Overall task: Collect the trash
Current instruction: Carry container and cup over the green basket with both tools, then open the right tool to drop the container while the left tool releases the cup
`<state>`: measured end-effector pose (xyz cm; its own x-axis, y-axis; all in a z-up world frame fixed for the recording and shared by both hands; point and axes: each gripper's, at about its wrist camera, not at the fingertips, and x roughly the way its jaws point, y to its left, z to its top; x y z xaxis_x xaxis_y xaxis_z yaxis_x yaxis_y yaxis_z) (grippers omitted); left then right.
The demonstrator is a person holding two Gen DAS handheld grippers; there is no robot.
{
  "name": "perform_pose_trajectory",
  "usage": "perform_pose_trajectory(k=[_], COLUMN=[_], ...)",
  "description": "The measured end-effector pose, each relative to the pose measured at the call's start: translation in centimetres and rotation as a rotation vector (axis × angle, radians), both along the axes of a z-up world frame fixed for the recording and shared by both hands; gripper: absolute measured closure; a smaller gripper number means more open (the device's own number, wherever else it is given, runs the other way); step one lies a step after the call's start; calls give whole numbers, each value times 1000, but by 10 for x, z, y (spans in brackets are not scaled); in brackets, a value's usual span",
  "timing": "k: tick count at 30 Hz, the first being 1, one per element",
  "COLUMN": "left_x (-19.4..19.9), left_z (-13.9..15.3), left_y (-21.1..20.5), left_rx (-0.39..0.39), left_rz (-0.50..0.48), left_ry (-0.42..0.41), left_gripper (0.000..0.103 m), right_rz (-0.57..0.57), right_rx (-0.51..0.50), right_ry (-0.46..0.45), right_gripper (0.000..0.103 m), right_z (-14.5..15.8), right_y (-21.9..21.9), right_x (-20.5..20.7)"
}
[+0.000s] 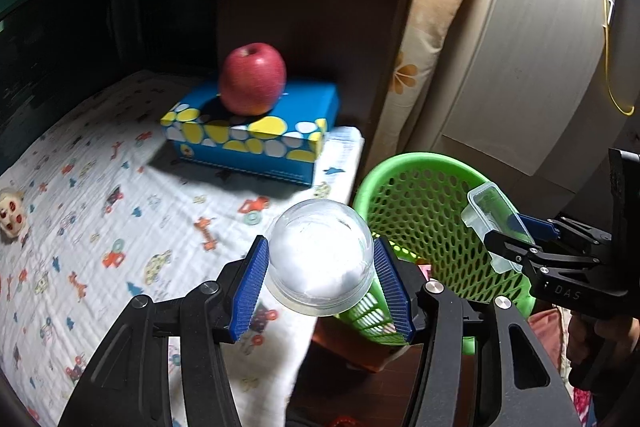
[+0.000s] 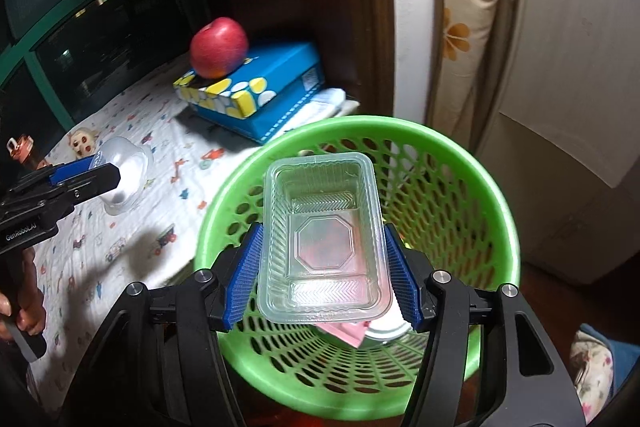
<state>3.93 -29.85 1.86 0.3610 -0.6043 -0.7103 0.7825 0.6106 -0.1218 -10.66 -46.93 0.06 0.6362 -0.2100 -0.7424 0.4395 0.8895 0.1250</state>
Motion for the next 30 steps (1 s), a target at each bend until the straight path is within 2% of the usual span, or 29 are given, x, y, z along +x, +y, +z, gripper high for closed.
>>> perform_pose_trajectory(k=[12, 30], left_x=[-31, -47], left_z=[-6, -14], left_y=[-51, -79], left_rx=[22, 37], left_rz=[-100, -148], left_ry=[11, 40], left_gripper=[50, 50], right_rz=[-64, -97], right_rx=[16, 19], right_ry=[-16, -65], right_gripper=[38, 33], right_z=[-2, 12], right_y=[-24, -30], right_x=[-32, -59])
